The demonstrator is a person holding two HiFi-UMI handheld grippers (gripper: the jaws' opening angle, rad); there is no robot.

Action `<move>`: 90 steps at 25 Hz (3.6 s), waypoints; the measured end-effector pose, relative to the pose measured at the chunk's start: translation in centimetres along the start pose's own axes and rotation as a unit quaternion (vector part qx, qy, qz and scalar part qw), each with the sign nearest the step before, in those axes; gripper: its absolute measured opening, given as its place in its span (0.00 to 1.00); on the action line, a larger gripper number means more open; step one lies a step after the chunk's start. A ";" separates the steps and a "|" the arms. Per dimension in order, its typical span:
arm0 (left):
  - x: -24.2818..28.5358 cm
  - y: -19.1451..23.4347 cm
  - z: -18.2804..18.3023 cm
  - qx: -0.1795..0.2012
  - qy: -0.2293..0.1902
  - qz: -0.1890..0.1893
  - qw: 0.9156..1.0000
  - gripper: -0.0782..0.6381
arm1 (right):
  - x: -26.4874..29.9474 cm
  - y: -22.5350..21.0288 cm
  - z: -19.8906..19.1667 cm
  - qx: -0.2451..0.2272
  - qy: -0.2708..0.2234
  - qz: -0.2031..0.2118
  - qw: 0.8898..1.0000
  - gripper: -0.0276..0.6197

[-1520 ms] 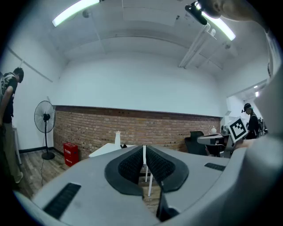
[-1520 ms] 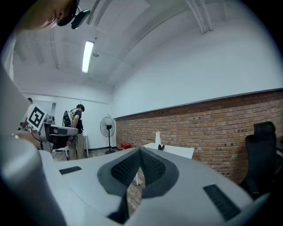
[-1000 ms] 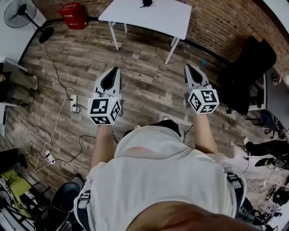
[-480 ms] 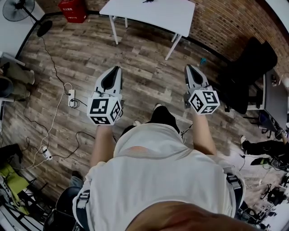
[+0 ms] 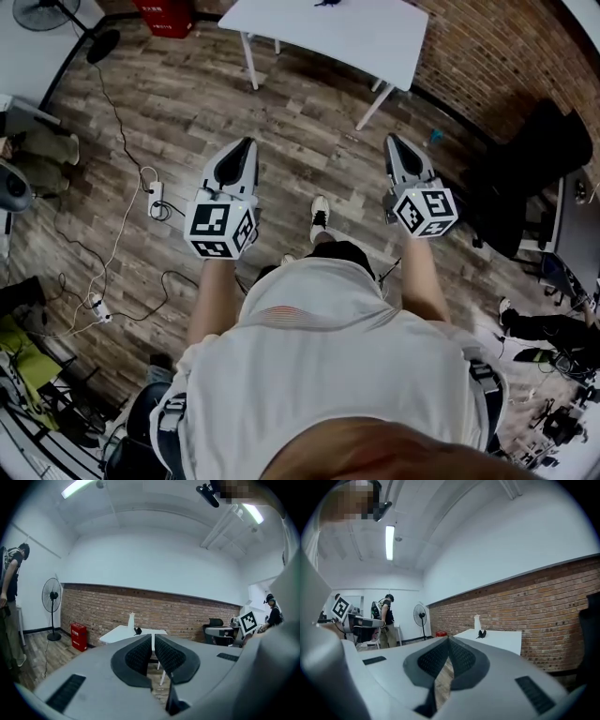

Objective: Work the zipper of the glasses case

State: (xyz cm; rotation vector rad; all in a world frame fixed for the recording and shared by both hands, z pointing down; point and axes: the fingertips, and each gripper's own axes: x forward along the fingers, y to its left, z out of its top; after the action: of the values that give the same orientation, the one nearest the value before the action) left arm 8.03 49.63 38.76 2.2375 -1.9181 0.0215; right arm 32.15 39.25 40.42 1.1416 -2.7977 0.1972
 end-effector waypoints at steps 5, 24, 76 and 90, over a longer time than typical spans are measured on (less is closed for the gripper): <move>4.9 1.1 1.7 0.004 0.001 -0.002 1.000 0.15 | 4.3 -2.7 1.3 -0.013 0.004 0.011 1.000 0.12; 25.2 1.1 4.9 0.007 0.014 0.023 1.000 0.15 | 17.9 -19.5 4.4 0.003 0.014 0.035 0.999 0.12; 60.0 26.7 10.8 0.014 0.044 -0.109 0.993 0.15 | 53.8 -27.8 8.1 0.032 0.033 -0.065 0.997 0.12; 72.1 25.1 9.7 0.017 0.087 -0.172 0.981 0.15 | 57.3 -36.3 5.6 0.064 0.067 -0.124 0.988 0.12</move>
State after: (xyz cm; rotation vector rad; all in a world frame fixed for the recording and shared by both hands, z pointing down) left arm -6.11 -25.90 42.55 2.4655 -1.4353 0.1941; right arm 16.65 -26.76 46.53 1.4336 -2.5300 0.4189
